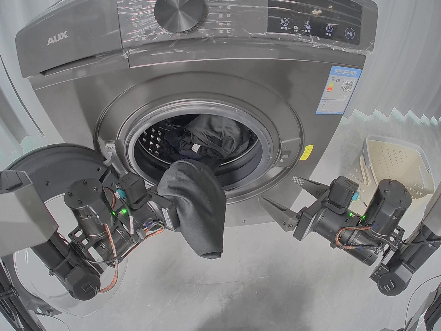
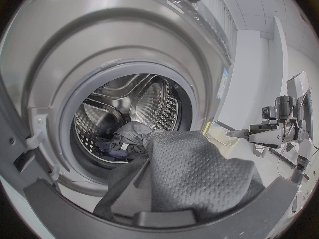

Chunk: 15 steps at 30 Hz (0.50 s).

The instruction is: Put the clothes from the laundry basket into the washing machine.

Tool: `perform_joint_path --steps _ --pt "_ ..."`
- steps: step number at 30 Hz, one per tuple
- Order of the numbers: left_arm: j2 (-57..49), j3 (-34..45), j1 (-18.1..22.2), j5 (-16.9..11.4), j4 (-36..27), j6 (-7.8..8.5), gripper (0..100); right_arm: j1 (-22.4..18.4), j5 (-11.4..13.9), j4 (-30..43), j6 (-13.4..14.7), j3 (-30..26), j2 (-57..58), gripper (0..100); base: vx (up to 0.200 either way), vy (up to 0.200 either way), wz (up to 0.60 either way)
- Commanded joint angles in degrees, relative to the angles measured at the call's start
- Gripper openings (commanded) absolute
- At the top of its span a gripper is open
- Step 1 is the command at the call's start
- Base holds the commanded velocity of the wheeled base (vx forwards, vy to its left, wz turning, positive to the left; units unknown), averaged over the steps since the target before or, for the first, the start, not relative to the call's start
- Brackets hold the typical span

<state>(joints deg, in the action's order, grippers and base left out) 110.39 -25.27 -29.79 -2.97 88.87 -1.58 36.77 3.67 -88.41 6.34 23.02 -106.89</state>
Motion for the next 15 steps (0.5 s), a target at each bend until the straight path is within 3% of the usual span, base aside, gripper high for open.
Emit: perform_joint_path --steps 1,8,15 --pt "1.06 -0.04 -0.35 -0.01 0.08 0.0 0 0.41 0.02 -0.01 -0.01 -0.16 -0.08 100 0.0 0.0 0.0" --pt "1.15 0.13 -0.62 -0.01 0.08 0.0 0 0.94 -0.07 -0.01 -0.1 -0.78 0.45 100 0.0 0.0 0.0" --pt "3.34 -2.41 -4.04 0.34 -0.01 -0.09 0 2.87 -0.24 -0.01 0.08 -0.78 1.07 100 0.0 0.0 0.0"
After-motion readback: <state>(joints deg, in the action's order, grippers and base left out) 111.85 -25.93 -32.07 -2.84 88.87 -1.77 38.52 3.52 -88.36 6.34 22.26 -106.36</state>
